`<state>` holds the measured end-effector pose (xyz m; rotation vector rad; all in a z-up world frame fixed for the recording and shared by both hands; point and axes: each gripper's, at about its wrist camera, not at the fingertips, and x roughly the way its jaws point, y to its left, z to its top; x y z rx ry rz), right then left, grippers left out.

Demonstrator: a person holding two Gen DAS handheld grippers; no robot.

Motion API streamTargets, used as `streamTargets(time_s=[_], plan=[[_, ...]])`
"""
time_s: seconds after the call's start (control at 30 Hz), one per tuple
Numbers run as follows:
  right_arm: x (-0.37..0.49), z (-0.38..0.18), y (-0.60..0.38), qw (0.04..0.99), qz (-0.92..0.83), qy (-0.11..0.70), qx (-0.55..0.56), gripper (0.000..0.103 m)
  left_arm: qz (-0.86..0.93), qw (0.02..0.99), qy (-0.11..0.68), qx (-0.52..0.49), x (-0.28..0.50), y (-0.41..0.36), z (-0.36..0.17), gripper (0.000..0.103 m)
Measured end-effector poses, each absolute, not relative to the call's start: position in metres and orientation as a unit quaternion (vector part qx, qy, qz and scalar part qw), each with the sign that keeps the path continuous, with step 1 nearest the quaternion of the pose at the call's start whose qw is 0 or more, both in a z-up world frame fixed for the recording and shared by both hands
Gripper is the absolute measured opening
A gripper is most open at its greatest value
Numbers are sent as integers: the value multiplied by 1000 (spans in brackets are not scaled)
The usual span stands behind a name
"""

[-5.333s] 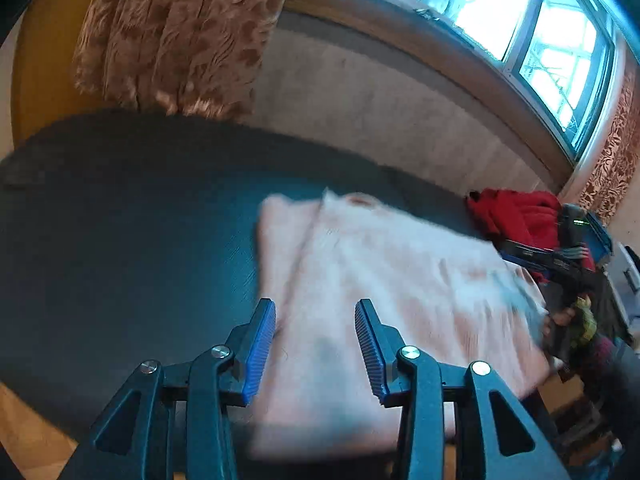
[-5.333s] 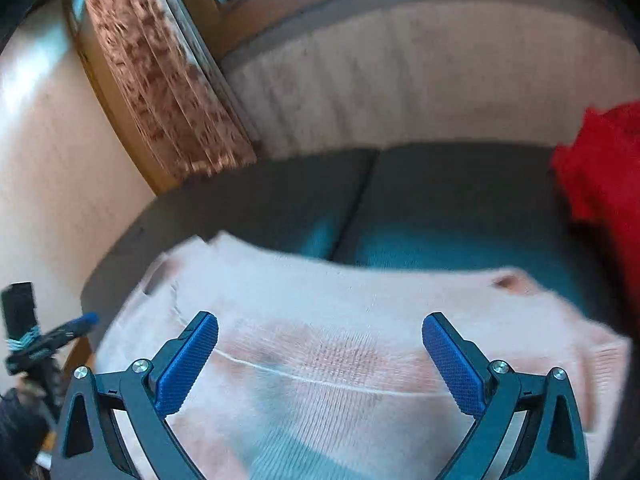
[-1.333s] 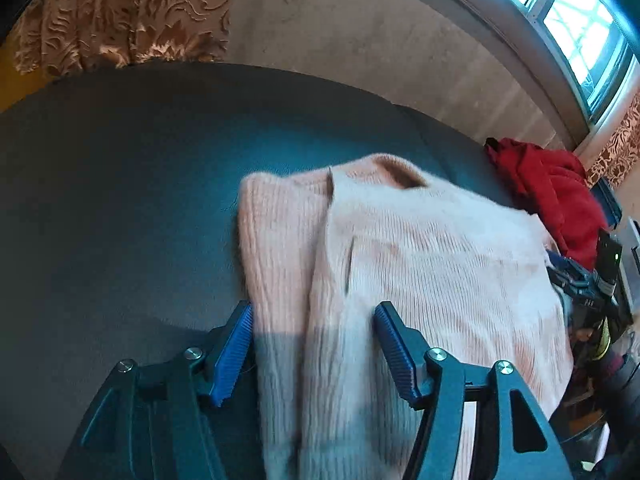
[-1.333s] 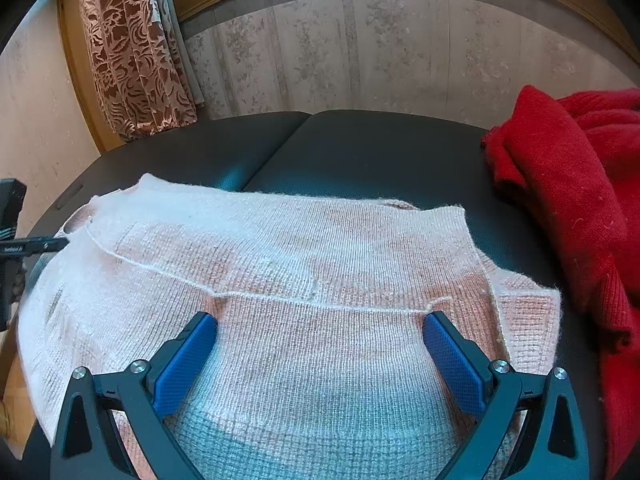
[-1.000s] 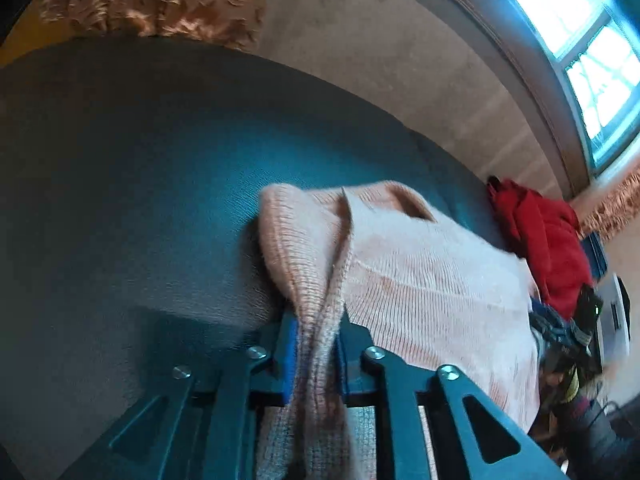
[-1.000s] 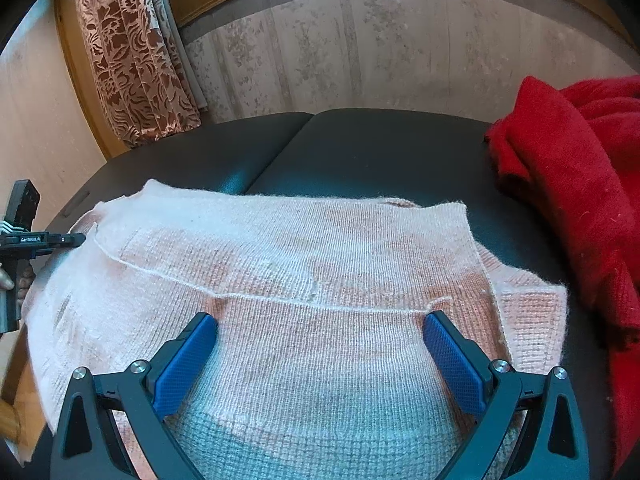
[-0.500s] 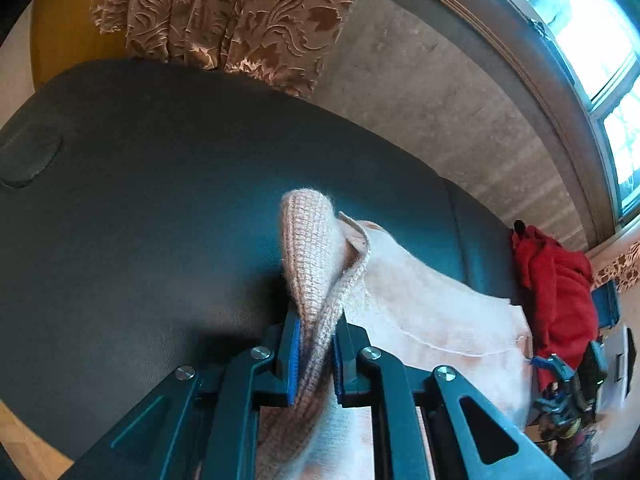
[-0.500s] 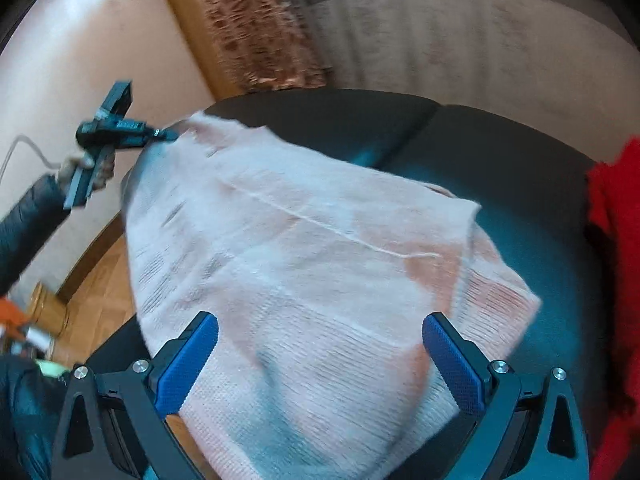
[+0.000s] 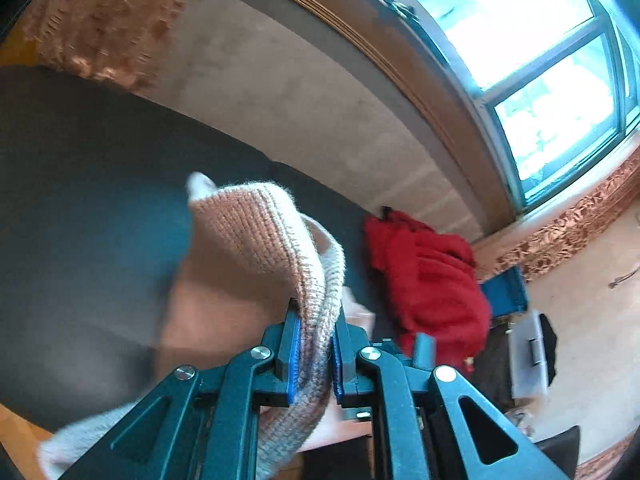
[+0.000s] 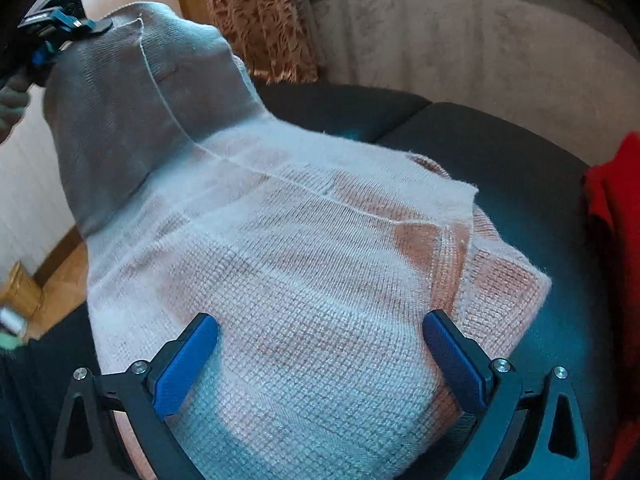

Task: Fold clothes

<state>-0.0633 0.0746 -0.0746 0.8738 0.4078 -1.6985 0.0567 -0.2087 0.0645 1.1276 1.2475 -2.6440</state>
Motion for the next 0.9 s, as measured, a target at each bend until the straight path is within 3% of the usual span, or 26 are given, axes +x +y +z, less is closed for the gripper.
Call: streamTargets(time_s=[0.33, 0.43, 0.57, 0.73, 0.9], plan=[[-75, -80, 92, 590, -710, 88, 375, 103, -806, -58, 456, 372, -26, -101, 39, 11], [-78, -82, 96, 599, -704, 64, 376, 103, -810, -69, 441, 382, -45, -69, 32, 11], [-89, -82, 110, 606, -699, 34, 378, 103, -794, -61, 450, 405, -66, -51, -4, 11], [-85, -79, 105, 599, -704, 41, 380, 103, -760, -49, 479, 436, -92, -40, -59, 12], [-66, -70, 110, 578, -720, 116, 365, 103, -748, -59, 483, 452, -102, -31, -72, 13]])
